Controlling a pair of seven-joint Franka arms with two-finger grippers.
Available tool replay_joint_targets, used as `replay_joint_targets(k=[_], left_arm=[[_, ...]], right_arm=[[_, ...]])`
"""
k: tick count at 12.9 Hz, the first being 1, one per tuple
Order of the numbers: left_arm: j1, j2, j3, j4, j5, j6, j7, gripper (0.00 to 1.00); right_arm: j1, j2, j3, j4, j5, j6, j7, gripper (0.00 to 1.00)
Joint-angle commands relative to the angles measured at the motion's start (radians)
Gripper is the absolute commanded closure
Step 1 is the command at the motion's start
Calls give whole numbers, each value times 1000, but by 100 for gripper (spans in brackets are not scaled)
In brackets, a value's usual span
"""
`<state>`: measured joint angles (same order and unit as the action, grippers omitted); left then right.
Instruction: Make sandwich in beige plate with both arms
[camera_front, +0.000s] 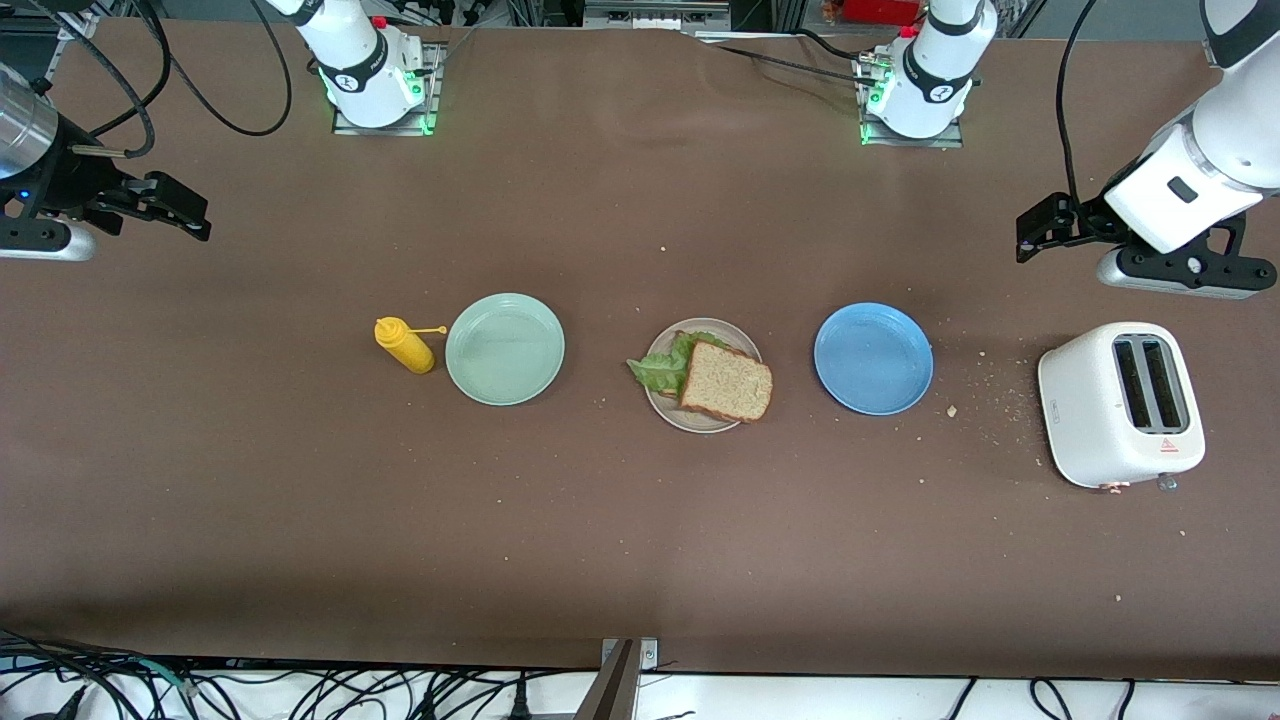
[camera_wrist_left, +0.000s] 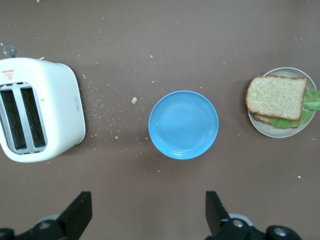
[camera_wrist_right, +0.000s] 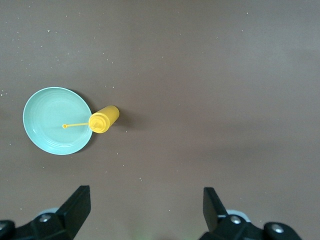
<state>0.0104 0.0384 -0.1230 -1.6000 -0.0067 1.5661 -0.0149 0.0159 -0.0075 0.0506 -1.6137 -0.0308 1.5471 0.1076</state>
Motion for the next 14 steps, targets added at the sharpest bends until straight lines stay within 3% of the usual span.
replay_joint_targets(k=[1,14], left_arm=[[16,-9,-20,-12,-18,9,-13,0],[16,8,-21,20,-13,-28,-20,0]], right_arm=[[-2,3,-3,12,6,2,-16,0],[-2,4,-3,12,6,7,-16,0]])
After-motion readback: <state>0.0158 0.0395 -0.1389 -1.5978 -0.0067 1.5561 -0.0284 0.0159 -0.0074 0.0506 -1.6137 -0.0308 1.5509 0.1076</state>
